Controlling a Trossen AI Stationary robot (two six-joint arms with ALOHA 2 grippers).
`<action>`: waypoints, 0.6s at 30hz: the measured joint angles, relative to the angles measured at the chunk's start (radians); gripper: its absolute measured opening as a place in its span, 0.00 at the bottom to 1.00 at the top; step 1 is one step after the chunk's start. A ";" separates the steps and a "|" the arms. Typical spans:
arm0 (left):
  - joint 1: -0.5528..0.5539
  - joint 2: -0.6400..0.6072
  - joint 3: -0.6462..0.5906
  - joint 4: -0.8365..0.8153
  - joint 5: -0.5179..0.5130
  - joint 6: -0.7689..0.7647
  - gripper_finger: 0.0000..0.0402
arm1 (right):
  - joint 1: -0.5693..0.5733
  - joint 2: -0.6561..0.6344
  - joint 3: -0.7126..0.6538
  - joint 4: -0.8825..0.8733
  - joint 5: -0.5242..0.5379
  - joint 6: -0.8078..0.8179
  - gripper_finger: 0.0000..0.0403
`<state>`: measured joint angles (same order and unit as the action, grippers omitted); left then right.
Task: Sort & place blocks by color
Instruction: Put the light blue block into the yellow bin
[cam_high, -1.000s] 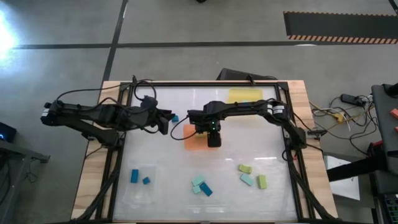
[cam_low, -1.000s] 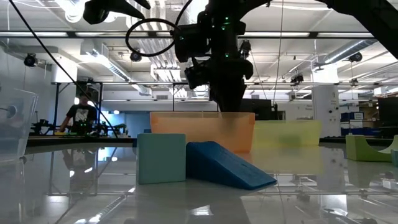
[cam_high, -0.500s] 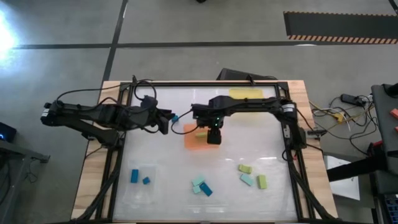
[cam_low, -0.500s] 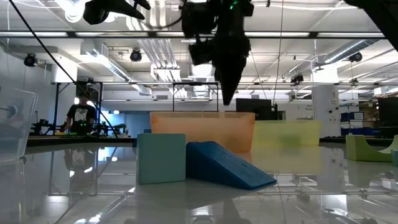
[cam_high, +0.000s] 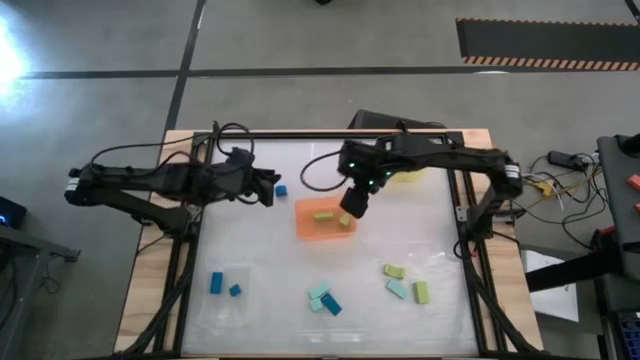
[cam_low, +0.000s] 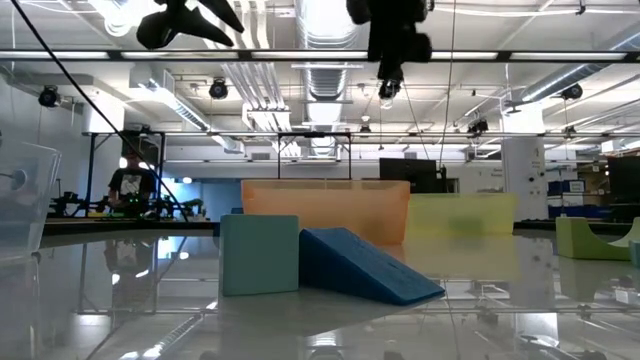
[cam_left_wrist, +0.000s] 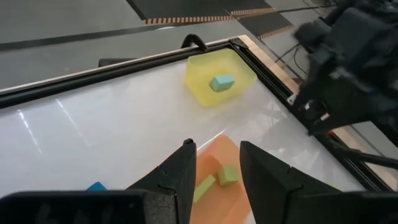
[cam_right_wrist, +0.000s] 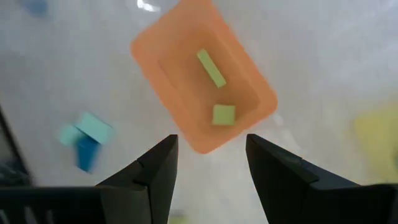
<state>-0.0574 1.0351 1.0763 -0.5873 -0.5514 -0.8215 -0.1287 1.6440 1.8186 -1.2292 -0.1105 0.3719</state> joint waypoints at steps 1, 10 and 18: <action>0.007 0.004 0.000 0.003 0.000 0.000 0.27 | 0.000 -0.016 -0.002 0.000 -0.001 0.064 0.45; 0.039 0.043 0.003 0.004 -0.002 0.046 0.27 | 0.091 -0.128 -0.077 -0.070 -0.002 0.471 0.45; 0.052 0.045 0.003 0.004 -0.004 0.078 0.27 | 0.272 -0.151 -0.215 -0.082 -0.054 0.631 0.45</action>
<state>-0.0055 1.0798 1.0798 -0.5831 -0.5552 -0.7431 0.1430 1.4925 1.6035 -1.3109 -0.1649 1.0034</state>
